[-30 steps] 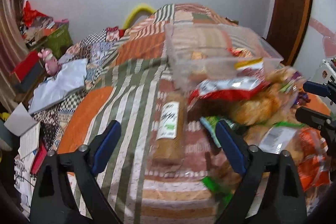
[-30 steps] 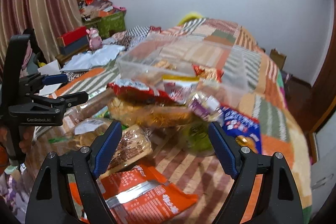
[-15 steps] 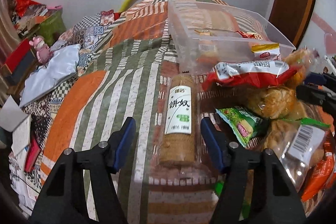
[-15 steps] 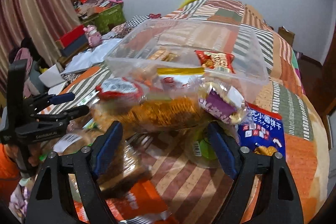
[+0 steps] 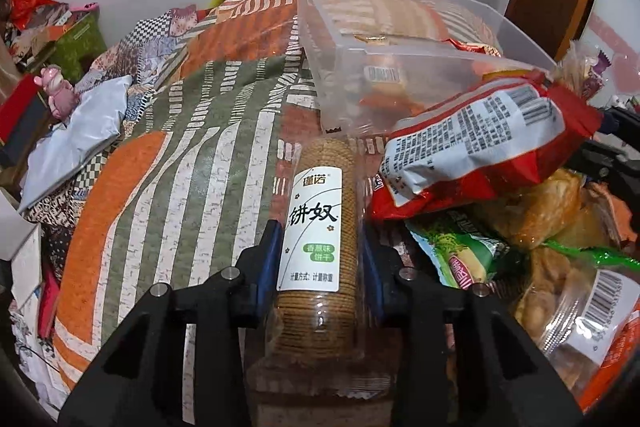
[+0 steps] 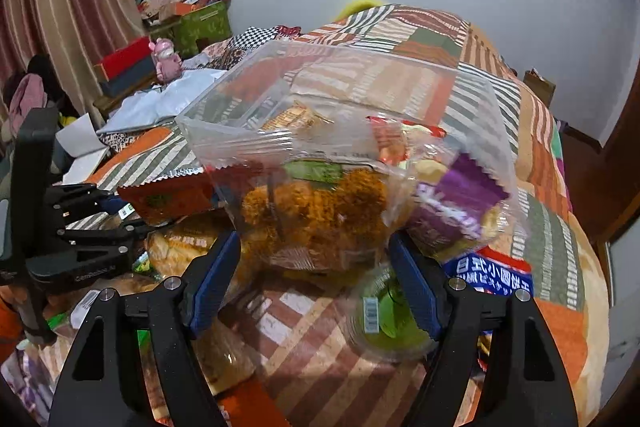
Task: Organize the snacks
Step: 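Carry both held packs into the clear box and open both grippers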
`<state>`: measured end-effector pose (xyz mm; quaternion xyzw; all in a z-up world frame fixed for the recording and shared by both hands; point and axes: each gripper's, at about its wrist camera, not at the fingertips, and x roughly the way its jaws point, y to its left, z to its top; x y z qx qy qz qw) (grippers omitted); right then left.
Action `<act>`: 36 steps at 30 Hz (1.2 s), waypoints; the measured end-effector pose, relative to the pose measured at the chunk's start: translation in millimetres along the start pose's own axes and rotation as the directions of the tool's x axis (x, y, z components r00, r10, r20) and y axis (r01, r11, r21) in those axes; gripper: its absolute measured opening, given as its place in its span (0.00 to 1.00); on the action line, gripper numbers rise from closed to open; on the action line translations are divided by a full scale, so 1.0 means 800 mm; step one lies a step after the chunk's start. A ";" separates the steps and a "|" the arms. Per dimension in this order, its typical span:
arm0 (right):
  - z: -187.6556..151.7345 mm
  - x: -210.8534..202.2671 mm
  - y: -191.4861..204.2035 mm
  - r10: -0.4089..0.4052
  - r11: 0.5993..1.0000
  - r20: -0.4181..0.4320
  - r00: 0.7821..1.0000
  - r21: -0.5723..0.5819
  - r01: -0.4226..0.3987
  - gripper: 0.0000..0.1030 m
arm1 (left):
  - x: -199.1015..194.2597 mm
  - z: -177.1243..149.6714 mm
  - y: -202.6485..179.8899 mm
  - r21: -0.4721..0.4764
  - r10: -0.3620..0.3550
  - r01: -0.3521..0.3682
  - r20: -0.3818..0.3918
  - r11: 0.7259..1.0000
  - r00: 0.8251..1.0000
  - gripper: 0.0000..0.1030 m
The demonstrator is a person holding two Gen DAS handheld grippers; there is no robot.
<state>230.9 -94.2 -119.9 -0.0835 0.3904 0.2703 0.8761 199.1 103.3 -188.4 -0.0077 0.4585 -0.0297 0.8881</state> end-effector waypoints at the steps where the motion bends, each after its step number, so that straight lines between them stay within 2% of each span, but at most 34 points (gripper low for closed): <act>1: 0.003 0.005 0.001 0.002 1.000 -0.015 1.000 -0.007 -0.002 0.72 | 0.000 0.000 0.001 -0.003 -0.003 0.003 0.000 1.000 1.000 0.36; 5: 0.008 0.018 -0.002 -0.007 1.000 -0.048 0.999 -0.008 0.007 0.70 | -0.002 0.000 0.000 0.002 0.003 -0.003 0.007 1.000 1.000 0.35; 11: 0.004 0.009 -0.006 0.009 1.000 -0.028 1.000 0.022 -0.009 0.57 | -0.014 -0.007 0.003 -0.007 0.010 -0.010 0.020 1.000 1.000 0.35; 14: 0.000 0.001 -0.006 0.016 1.000 -0.016 1.000 0.024 -0.016 0.53 | -0.024 -0.012 0.004 -0.003 0.023 -0.023 0.034 1.000 0.999 0.35; 25: 0.010 -0.044 -0.003 0.037 0.999 0.077 0.996 0.031 -0.039 0.53 | -0.086 -0.009 0.006 -0.031 0.033 -0.029 0.134 0.999 0.990 0.35; 36: 0.030 -0.097 -0.003 0.057 0.998 0.193 0.980 0.019 -0.062 0.53 | -0.143 0.032 -0.021 -0.008 0.001 0.001 0.260 1.000 0.966 0.35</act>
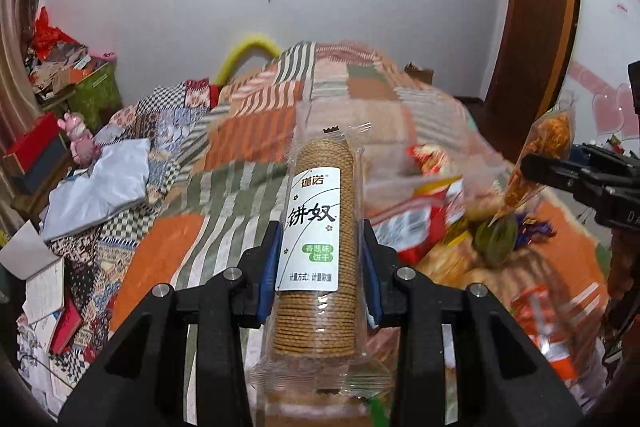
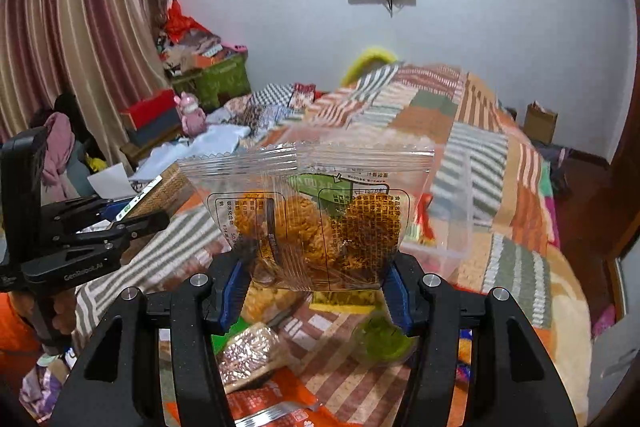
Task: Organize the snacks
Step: 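Carry both held packs into the clear box and open both grippers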
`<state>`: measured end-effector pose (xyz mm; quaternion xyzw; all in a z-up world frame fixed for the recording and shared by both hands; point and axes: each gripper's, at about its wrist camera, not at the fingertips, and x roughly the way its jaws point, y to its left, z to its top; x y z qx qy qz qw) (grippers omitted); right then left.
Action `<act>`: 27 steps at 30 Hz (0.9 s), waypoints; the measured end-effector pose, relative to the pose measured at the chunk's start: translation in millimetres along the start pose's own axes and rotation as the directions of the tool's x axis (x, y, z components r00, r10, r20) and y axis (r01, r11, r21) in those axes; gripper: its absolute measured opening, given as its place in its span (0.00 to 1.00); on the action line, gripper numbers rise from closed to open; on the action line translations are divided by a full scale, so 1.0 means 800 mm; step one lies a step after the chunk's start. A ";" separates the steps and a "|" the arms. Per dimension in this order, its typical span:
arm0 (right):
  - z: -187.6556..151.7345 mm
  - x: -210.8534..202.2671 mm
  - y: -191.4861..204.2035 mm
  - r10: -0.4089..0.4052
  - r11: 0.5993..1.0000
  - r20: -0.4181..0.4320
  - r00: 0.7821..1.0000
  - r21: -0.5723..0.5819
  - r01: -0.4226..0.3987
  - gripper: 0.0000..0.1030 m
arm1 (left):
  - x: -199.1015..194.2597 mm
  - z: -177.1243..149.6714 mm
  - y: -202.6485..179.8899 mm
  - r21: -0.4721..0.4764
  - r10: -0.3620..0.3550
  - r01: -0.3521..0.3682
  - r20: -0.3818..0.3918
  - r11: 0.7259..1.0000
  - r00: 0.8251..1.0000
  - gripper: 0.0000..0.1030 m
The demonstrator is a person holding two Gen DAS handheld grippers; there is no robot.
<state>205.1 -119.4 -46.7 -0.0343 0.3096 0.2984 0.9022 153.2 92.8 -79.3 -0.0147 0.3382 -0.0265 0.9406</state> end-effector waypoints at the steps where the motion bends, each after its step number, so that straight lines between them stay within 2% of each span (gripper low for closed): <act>1: 0.003 -0.003 0.000 -0.003 1.000 0.011 1.000 -0.003 0.003 0.53 | -0.001 0.007 -0.003 0.001 -0.004 0.004 0.009 1.000 1.000 0.35; 8: 0.026 -0.010 -0.014 -0.035 0.999 0.068 0.997 0.009 0.035 0.53 | 0.006 0.041 -0.018 0.013 -0.015 0.015 0.047 1.000 0.999 0.35; 15: 0.045 0.003 -0.034 -0.069 0.997 0.079 0.994 0.037 0.066 0.53 | 0.038 0.070 -0.028 0.015 -0.018 0.017 0.046 1.000 0.999 0.35; 21: 0.054 0.037 -0.048 -0.101 0.994 0.030 0.994 0.038 0.099 0.53 | 0.079 0.082 -0.027 0.002 -0.028 0.028 0.006 1.000 1.000 0.35; 27: 0.057 0.082 -0.063 -0.084 0.996 -0.073 0.994 0.032 0.087 0.53 | 0.124 0.085 -0.032 0.019 -0.024 0.025 -0.038 0.999 0.999 0.35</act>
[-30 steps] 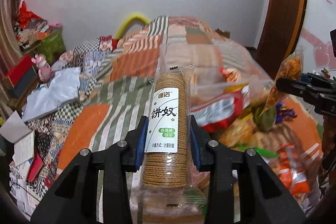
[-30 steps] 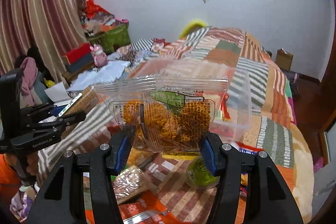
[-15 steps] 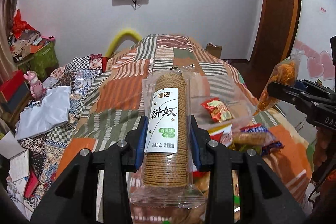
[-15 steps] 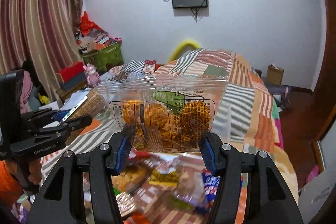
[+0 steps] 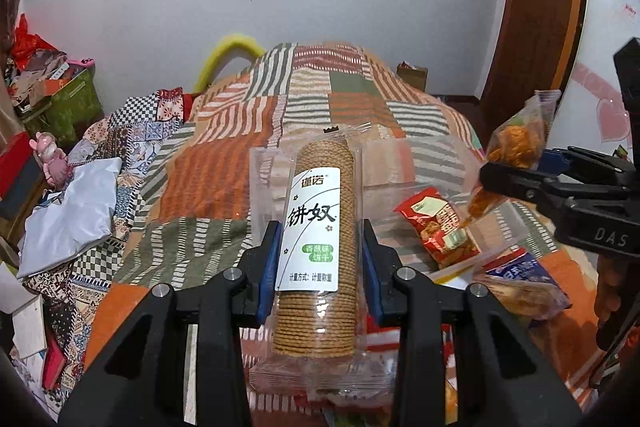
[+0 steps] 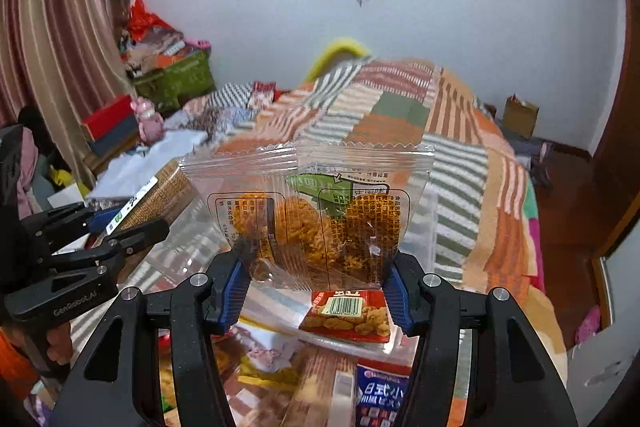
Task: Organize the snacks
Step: 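Carry both held packs into the clear box and open both grippers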
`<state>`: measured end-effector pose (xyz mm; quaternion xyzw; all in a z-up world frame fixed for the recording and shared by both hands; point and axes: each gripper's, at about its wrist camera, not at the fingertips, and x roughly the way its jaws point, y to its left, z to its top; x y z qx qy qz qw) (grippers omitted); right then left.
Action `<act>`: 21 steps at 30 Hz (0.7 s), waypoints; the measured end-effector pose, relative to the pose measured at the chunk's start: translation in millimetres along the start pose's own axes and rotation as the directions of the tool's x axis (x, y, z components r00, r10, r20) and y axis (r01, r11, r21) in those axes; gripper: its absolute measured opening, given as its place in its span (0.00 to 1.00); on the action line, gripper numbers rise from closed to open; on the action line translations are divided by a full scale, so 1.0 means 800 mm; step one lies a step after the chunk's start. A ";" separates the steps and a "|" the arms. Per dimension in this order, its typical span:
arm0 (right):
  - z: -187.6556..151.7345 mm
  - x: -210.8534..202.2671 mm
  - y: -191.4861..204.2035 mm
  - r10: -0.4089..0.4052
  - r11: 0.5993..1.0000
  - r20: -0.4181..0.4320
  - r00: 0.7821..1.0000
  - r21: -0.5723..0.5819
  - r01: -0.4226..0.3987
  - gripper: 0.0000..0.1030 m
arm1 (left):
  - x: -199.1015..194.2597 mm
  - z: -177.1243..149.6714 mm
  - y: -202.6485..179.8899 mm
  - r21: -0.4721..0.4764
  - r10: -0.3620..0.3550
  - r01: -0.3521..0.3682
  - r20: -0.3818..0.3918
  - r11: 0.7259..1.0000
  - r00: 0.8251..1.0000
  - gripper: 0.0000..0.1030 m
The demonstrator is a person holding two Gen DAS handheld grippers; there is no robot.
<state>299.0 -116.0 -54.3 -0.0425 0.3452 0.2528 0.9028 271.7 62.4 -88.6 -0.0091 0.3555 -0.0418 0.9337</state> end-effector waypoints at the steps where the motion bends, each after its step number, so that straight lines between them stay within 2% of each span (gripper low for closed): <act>1: 0.001 0.007 0.001 0.002 1.000 -0.019 1.000 -0.005 -0.002 0.53 | 0.008 0.000 0.000 0.003 0.000 0.000 -0.011 1.000 1.000 0.35; 7: 0.000 0.048 0.004 0.020 0.999 -0.127 0.992 -0.042 -0.026 0.53 | 0.044 0.002 -0.002 0.020 0.006 -0.005 -0.062 1.000 0.998 0.35; 11: -0.003 0.067 0.008 0.040 0.996 -0.205 0.978 -0.070 -0.055 0.53 | 0.058 0.004 -0.003 0.022 0.008 -0.006 -0.085 1.000 0.996 0.35; 16: -0.003 0.070 0.014 0.048 0.991 -0.242 0.969 -0.109 -0.077 0.56 | 0.072 0.007 0.000 -0.008 -0.001 0.000 -0.123 1.000 0.992 0.35; 21: -0.004 0.074 0.023 0.019 0.986 -0.255 0.967 -0.156 -0.061 0.57 | 0.071 0.007 -0.001 -0.017 -0.006 0.003 -0.131 1.000 0.991 0.35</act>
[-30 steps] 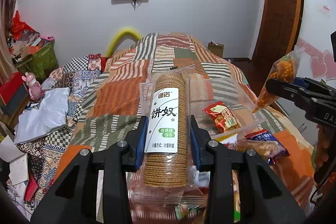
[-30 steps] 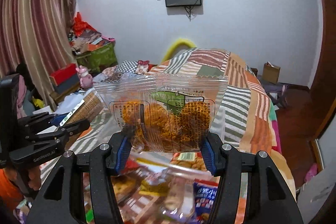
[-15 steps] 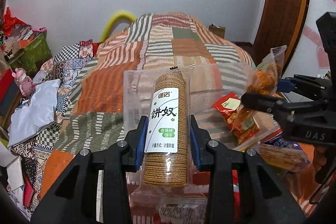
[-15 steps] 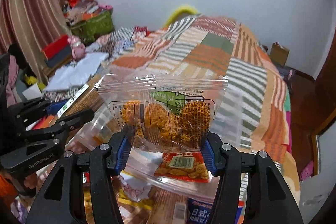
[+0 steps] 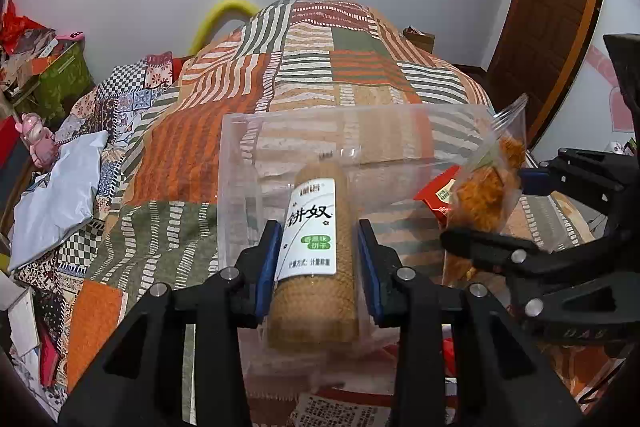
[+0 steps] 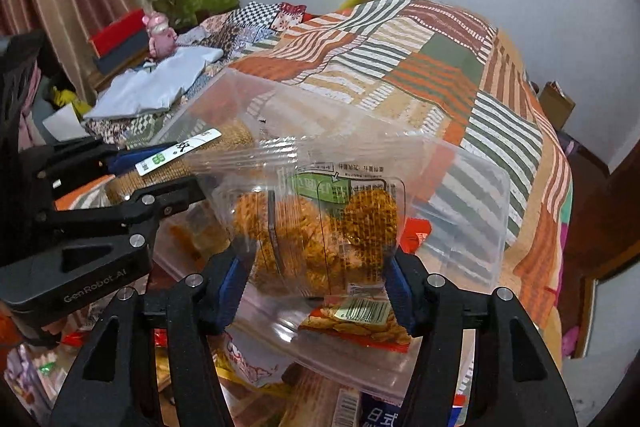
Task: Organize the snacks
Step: 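Carry both held packs into the clear box and open both grippers, then grasp the red-white chip bag with the left gripper while the right gripper grasps the wrapped cake pack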
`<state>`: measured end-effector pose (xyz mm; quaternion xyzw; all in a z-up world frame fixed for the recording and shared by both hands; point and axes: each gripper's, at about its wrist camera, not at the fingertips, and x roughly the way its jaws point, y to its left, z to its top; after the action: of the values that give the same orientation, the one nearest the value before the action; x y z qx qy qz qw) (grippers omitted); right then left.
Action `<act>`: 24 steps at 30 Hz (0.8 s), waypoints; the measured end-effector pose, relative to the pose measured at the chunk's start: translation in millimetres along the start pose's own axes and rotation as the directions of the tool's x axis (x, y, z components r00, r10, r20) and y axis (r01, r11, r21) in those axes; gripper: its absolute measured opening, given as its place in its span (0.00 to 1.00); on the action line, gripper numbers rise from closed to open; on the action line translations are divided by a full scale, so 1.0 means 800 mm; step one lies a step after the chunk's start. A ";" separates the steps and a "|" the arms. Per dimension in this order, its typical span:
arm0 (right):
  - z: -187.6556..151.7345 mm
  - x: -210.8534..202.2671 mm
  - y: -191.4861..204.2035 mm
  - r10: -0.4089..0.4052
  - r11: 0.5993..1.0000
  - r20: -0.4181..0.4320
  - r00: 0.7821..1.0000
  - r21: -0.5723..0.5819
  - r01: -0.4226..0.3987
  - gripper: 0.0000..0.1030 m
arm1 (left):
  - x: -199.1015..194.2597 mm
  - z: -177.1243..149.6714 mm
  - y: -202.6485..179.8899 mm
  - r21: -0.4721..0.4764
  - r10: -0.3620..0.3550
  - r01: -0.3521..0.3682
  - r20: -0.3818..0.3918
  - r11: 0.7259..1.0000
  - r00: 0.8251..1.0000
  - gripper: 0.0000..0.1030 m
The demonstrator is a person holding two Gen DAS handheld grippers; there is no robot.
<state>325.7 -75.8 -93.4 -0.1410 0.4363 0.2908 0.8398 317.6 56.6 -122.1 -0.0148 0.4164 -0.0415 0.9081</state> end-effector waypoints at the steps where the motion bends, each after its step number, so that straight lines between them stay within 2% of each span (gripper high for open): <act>1: 0.000 0.001 0.000 0.000 1.000 -0.005 1.000 -0.004 0.000 0.57 | -0.002 0.000 -0.001 0.001 -0.004 0.004 0.004 1.000 1.000 0.35; 4: -0.001 0.001 0.000 -0.010 1.000 -0.005 1.000 -0.007 0.010 0.63 | -0.013 0.002 -0.003 0.013 0.005 -0.006 0.026 1.000 1.000 0.40; 6: -0.001 -0.007 0.000 -0.022 1.000 0.019 1.000 -0.002 0.022 0.71 | -0.024 0.003 -0.004 0.019 0.004 -0.004 0.041 1.000 0.999 0.42; 9: 0.001 -0.018 0.000 -0.051 0.999 0.056 0.997 -0.002 0.051 0.76 | -0.040 0.004 -0.005 0.025 0.013 -0.015 0.068 1.000 0.998 0.47; 13: -0.001 -0.039 -0.004 -0.077 0.997 0.104 0.992 0.016 0.076 0.78 | -0.065 0.002 -0.007 0.031 0.023 -0.026 0.106 0.999 0.994 0.56; 17: -0.010 -0.074 -0.008 -0.092 0.995 0.165 0.982 0.043 0.086 0.80 | -0.092 -0.003 -0.013 0.049 0.028 -0.035 0.136 0.998 0.990 0.58; 21: -0.019 -0.096 -0.008 -0.097 0.995 0.205 0.974 0.054 0.087 0.80 | -0.117 -0.012 -0.018 0.051 0.016 -0.024 0.160 0.998 0.987 0.68; 24: -0.030 -0.115 -0.007 -0.104 0.994 0.240 0.965 0.059 0.093 0.82 | -0.129 -0.022 -0.023 0.058 0.005 -0.014 0.161 0.998 0.987 0.68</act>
<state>272.4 -125.8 -32.1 -0.1060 0.3293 0.2534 0.9034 236.2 47.2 -54.1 0.0109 0.3403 -0.0482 0.9390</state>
